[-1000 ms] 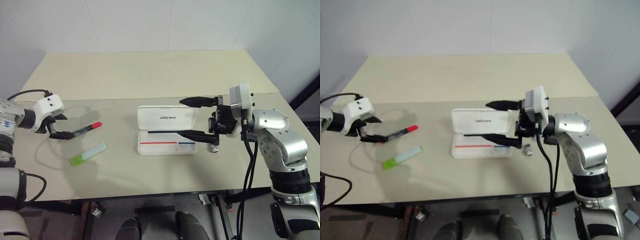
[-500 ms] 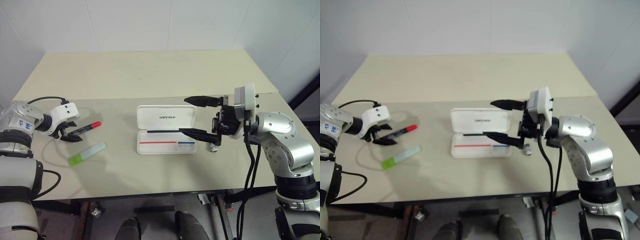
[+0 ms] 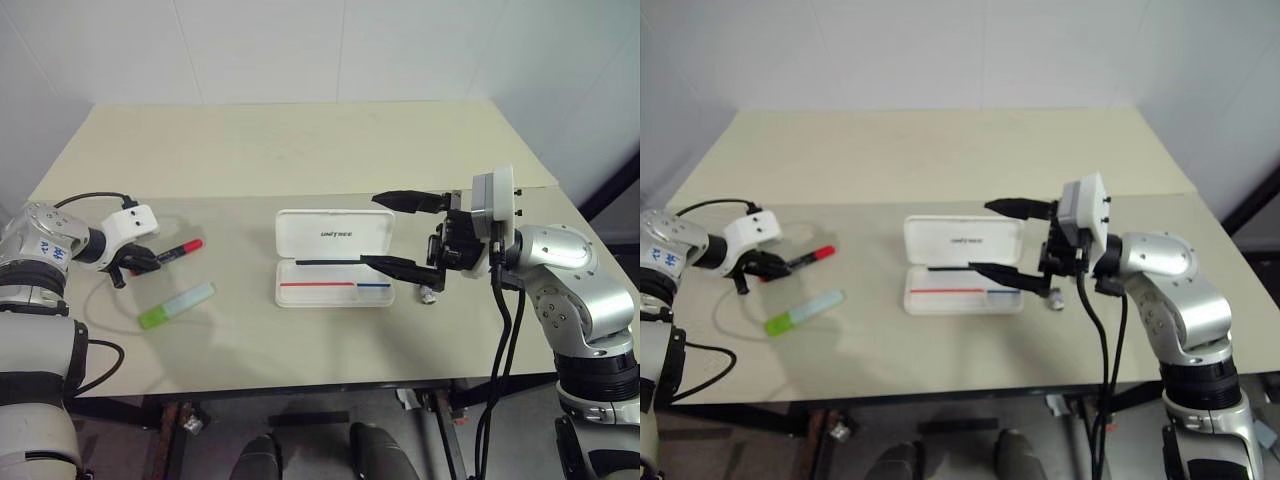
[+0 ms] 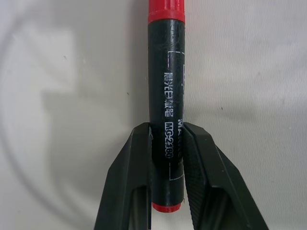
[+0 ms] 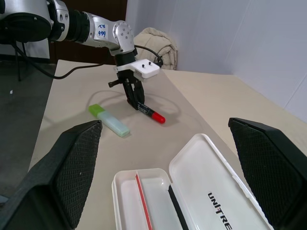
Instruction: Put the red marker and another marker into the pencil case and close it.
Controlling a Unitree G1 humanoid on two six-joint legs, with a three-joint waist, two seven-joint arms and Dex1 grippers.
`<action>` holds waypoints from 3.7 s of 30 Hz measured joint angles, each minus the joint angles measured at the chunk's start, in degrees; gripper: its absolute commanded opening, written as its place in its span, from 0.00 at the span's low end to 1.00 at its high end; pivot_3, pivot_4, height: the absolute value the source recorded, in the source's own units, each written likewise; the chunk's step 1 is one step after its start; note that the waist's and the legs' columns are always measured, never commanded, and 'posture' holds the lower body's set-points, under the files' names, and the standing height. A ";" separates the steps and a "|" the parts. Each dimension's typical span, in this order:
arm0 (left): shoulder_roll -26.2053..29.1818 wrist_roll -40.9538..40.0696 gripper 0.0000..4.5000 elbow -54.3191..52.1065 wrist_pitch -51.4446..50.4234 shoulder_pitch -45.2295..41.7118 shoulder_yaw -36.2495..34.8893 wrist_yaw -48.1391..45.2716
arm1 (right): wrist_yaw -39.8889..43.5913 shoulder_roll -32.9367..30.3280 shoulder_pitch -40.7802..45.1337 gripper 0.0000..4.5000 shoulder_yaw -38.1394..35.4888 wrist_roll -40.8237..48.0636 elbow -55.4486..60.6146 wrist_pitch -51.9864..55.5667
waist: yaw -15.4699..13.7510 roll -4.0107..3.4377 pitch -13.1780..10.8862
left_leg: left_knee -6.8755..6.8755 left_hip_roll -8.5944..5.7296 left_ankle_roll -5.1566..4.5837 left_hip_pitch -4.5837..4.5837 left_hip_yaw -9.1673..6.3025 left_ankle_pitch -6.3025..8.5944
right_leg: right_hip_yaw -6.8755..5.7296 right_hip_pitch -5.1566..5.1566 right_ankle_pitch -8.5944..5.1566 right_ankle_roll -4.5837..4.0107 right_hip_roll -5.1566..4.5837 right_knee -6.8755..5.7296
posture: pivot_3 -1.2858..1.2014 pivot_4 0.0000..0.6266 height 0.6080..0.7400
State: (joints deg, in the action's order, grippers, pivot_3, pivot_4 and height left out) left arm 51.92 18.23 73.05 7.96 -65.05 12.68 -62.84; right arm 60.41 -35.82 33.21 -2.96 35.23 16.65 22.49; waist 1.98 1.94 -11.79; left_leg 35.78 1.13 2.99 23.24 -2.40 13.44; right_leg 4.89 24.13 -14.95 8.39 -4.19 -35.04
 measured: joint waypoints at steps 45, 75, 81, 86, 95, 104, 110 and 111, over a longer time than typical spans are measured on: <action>-24.95 -14.02 0.12 -44.13 -22.28 5.07 5.31 -11.09 | -3.43 -6.17 -17.48 1.00 -8.72 -4.79 -2.93 -8.05 | -0.31 0.14 -0.08 | 0.35 -0.04 -0.01 -0.01 0.01 0.00 | 0.15 -0.03 0.02 0.04 0.02 -0.25 | 0.52 0.24 1.00; -26.63 -17.21 0.90 -50.07 -26.78 3.21 5.25 -12.38 | -7.29 -5.33 -17.78 1.00 -8.53 -3.62 0.46 -7.47 | -0.01 0.14 -0.08 | 0.24 -0.04 -0.01 -0.04 0.01 0.00 | 0.15 -0.03 0.02 0.04 0.03 -0.17 | 0.52 0.24 1.00; -15.14 -20.40 0.99 -62.07 -35.18 9.43 2.85 -15.69 | -4.42 -4.64 -12.51 1.00 -6.00 -3.79 -3.96 -8.52 | 0.66 0.13 -0.10 | 0.27 -0.02 -0.01 -0.06 0.01 0.00 | 0.16 -0.03 0.02 0.03 0.03 -0.26 | 0.52 0.24 1.00; -2.17 -22.43 0.99 -68.67 -40.89 14.46 -2.76 -16.77 | -1.53 -3.49 -7.29 1.00 -3.60 -3.83 -6.83 -9.22 | 1.20 0.12 -0.11 | 0.25 -0.01 0.00 -0.06 -0.02 0.00 | 0.14 -0.03 -0.01 -0.01 0.03 -0.25 | 0.52 0.24 1.00; 17.73 -21.41 0.99 -67.73 -41.39 27.58 -4.67 -19.37 | 1.46 0.89 0.23 1.00 0.55 -3.76 -9.96 -10.03 | 1.25 0.12 -0.13 | 0.16 0.01 -0.01 -0.06 -0.01 0.00 | 0.11 -0.02 -0.07 -0.13 0.02 -0.21 | 0.52 0.24 1.00; 20.59 -19.86 0.99 -65.31 -39.04 37.08 -4.81 -16.97 | 3.39 2.78 1.76 1.00 2.86 -2.91 -7.32 -8.55 | 0.89 0.14 -0.13 | 0.14 0.04 -0.02 -0.04 -0.01 0.01 | 0.05 0.01 -0.11 -0.19 0.02 -0.22 | 0.52 0.24 1.00; 16.64 -18.86 0.99 -65.30 -39.14 36.18 -2.89 -14.45 | 5.97 2.11 0.84 1.00 3.24 -1.47 -3.57 -6.48 | 0.91 0.14 -0.13 | 0.14 0.05 -0.02 -0.06 -0.01 0.01 | 0.04 0.01 -0.11 -0.20 0.03 -0.27 | 0.52 0.24 1.00; 15.71 -18.58 0.99 -65.32 -39.20 36.01 -2.27 -14.21 | 6.69 1.78 0.24 1.00 3.56 -1.38 -3.08 -6.15 | 0.91 0.14 -0.13 | 0.15 0.05 -0.02 -0.06 -0.01 0.01 | 0.04 0.01 -0.11 -0.20 0.03 -0.27 | 0.52 0.24 1.00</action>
State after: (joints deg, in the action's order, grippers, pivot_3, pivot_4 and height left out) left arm 67.63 -0.35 7.73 -31.25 -29.03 10.41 -77.05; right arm 67.10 -34.04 33.46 0.60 33.85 13.57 16.34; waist 2.88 2.08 -11.92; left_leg 35.93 1.18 2.97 23.19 -2.41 13.45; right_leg 4.94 24.14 -15.07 8.19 -4.17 -35.31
